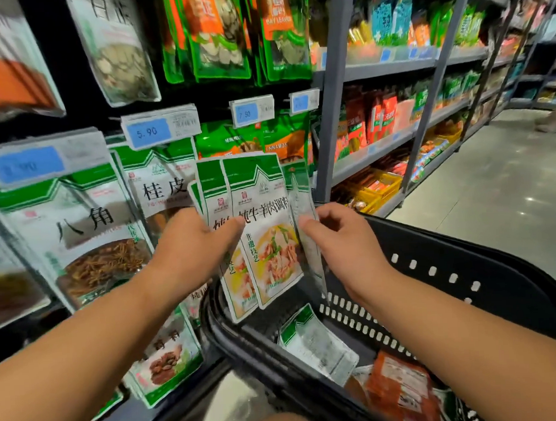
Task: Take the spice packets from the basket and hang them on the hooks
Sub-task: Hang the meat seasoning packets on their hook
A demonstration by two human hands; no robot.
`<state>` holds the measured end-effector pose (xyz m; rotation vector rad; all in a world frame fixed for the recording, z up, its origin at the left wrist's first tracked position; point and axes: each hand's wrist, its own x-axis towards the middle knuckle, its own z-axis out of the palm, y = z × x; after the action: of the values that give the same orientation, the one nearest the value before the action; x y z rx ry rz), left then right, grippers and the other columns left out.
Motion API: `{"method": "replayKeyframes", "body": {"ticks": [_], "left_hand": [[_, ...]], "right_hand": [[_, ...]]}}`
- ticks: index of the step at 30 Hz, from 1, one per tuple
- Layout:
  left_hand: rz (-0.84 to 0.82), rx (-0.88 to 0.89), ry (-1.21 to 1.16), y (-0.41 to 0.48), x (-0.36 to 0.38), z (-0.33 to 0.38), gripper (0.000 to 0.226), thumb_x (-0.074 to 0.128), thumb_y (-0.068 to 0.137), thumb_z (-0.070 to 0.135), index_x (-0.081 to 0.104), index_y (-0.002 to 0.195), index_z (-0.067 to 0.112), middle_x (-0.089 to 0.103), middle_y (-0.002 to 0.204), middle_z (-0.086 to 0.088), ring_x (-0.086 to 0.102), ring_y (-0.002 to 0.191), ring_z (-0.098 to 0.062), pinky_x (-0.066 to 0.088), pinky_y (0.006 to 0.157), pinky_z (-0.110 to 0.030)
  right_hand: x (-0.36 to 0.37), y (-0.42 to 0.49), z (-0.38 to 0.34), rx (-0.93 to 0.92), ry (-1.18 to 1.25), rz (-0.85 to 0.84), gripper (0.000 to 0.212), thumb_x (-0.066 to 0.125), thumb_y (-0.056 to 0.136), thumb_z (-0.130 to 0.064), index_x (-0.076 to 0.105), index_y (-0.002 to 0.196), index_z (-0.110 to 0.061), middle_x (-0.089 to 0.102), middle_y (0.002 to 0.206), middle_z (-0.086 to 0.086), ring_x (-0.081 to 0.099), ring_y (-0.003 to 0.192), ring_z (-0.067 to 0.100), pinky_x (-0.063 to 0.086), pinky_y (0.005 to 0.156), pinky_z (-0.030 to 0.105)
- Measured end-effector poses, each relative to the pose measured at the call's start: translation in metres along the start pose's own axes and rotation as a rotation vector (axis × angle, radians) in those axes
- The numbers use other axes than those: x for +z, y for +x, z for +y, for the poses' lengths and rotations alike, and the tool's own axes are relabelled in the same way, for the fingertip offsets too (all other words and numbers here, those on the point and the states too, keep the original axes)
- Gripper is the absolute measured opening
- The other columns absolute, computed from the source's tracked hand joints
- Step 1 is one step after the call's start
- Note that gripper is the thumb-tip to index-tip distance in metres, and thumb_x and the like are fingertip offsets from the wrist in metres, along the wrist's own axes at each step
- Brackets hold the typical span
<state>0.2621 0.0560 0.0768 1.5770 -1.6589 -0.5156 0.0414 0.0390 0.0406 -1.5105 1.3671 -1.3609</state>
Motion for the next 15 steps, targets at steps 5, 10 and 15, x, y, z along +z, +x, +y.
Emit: {"method": "replayKeyframes", "body": {"ticks": [5,10,15], "left_hand": [[0.139,0.014,-0.096,-0.021,-0.053,-0.005,0.066,0.068,0.094,0.043,0.060,0.065,-0.015,0.055,0.057,-0.035,0.051,0.041,-0.040,0.043,0.047,-0.039],[0.278,-0.044,-0.182,-0.058,-0.104,-0.005,0.067,0.071,0.094,0.034,0.047,0.037,0.010,0.040,0.038,-0.012,0.035,0.036,-0.023,0.034,0.046,-0.031],[0.354,-0.086,-0.227,-0.093,-0.147,-0.024,0.060,0.072,0.092,0.038,0.040,0.050,0.009,0.027,0.049,-0.009,0.021,0.043,-0.017,0.021,0.042,-0.023]], "right_hand": [[0.045,-0.018,-0.052,-0.134,0.010,-0.052,0.020,0.073,0.092,-0.033,0.066,0.082,-0.017,0.063,0.074,-0.003,0.057,0.068,0.010,0.043,0.063,0.022],[0.088,-0.042,-0.098,-0.258,0.029,-0.122,0.020,0.076,0.089,-0.037,0.067,0.079,-0.023,0.060,0.074,-0.010,0.056,0.069,0.006,0.044,0.061,0.020],[0.134,-0.067,-0.124,-0.407,0.014,-0.186,0.016,0.075,0.089,-0.042,0.070,0.081,-0.029,0.066,0.093,-0.015,0.057,0.101,-0.001,0.042,0.078,0.007]]}}
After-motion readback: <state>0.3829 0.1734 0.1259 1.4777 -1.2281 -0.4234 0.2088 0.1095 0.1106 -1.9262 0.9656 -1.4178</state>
